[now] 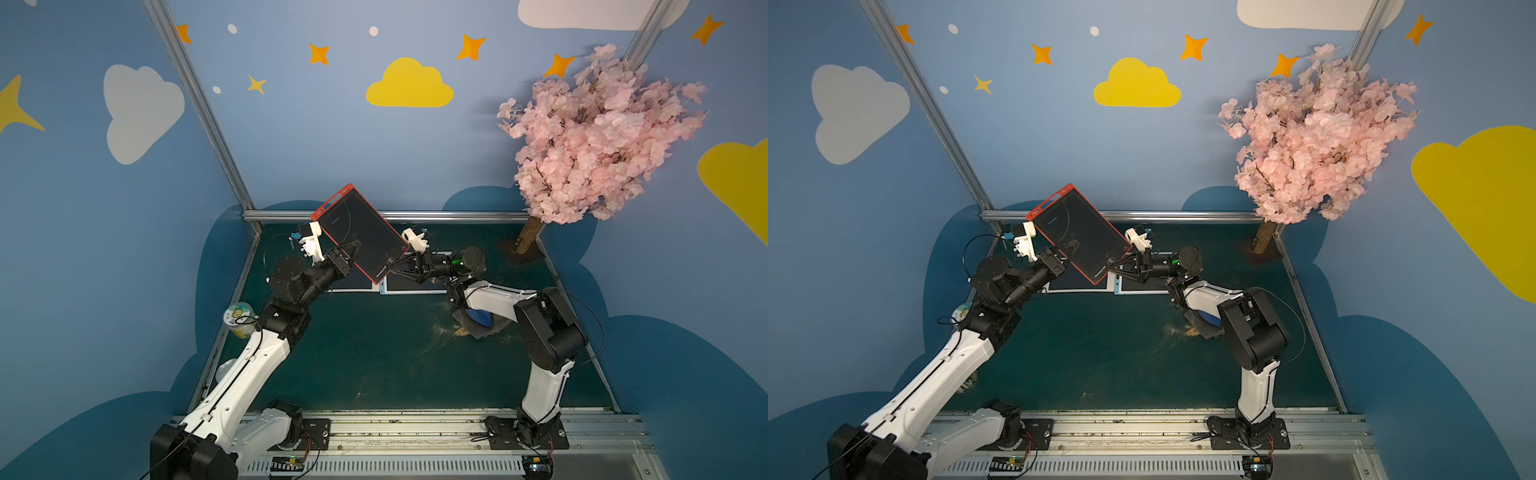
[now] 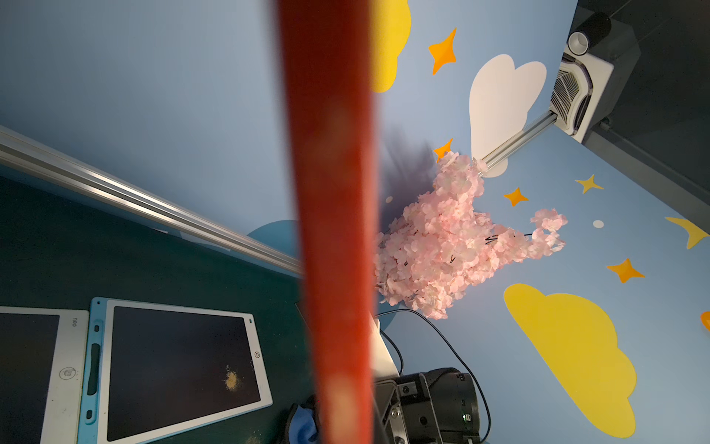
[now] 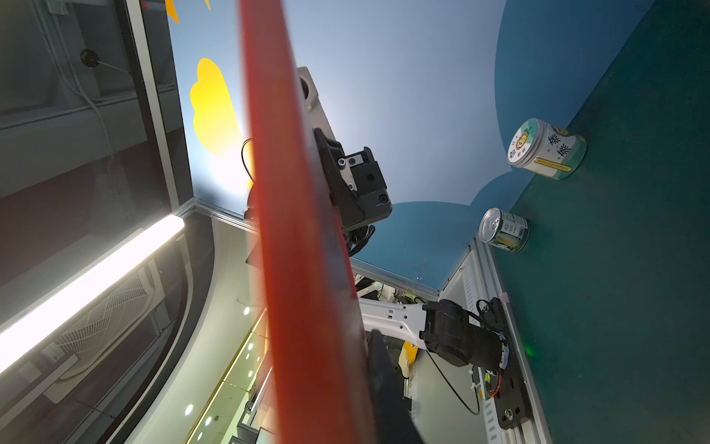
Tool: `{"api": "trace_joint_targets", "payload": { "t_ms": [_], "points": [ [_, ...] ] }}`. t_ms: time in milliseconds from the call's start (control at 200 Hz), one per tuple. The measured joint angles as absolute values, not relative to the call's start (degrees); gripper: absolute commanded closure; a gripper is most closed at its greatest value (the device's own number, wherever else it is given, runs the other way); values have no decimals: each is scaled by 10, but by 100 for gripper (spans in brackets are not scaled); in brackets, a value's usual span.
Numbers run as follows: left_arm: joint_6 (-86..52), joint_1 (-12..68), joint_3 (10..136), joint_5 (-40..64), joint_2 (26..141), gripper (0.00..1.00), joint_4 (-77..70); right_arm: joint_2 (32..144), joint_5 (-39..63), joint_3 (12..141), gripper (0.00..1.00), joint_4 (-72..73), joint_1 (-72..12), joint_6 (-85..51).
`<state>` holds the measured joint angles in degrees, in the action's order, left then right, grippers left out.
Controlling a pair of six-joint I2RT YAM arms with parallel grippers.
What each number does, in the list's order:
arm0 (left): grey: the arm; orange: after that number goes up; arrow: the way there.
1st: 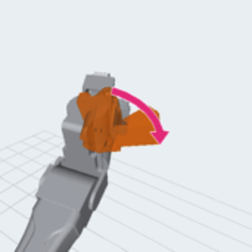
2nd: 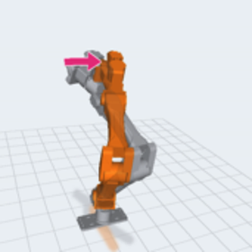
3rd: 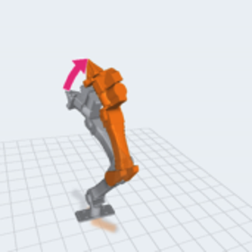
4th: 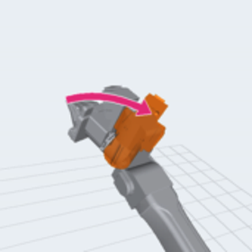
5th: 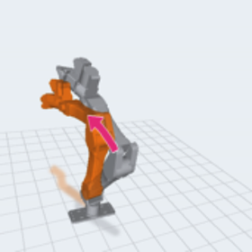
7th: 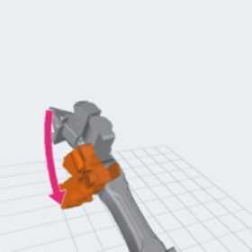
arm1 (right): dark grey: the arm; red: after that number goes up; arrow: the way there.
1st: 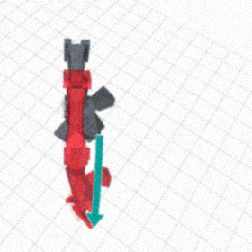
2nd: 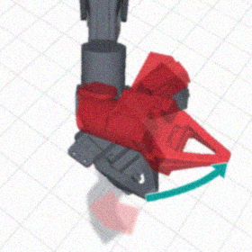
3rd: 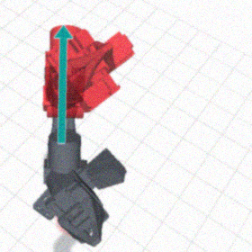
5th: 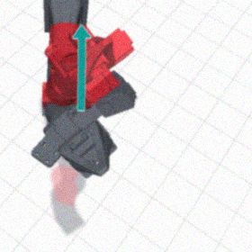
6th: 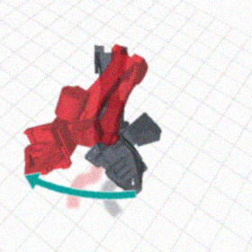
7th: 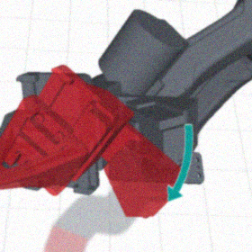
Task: Wipe the drawing tablet
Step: Place the drawing tablet at the center of the board.
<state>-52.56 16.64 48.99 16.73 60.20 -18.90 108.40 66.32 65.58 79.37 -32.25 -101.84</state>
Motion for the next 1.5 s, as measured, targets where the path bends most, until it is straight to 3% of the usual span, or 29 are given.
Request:
{"api": "trace_joint_targets", "payload": {
  "t_ms": [105,460,651,861,1001,1401,1501],
  "points": [
    [-530,165,490,170,602,97,-189,1084,664,658,88,794,-321,-1019],
    [-529,159,490,183,588,97,-196,1085,653,683,80,785,-289,-1032],
    [-528,158,489,183,588,97,-194,1089,647,685,71,785,-291,-1035],
    [-528,157,486,183,588,97,-192,1093,643,685,73,785,-306,-1035],
    [-528,157,486,185,588,97,-192,1095,643,685,80,785,-319,-1032],
    [-528,157,486,187,588,97,-192,1098,643,685,80,785,-329,-1031],
    [-528,157,486,187,588,97,-192,1099,643,685,86,785,-331,-1030]
  ]
}}
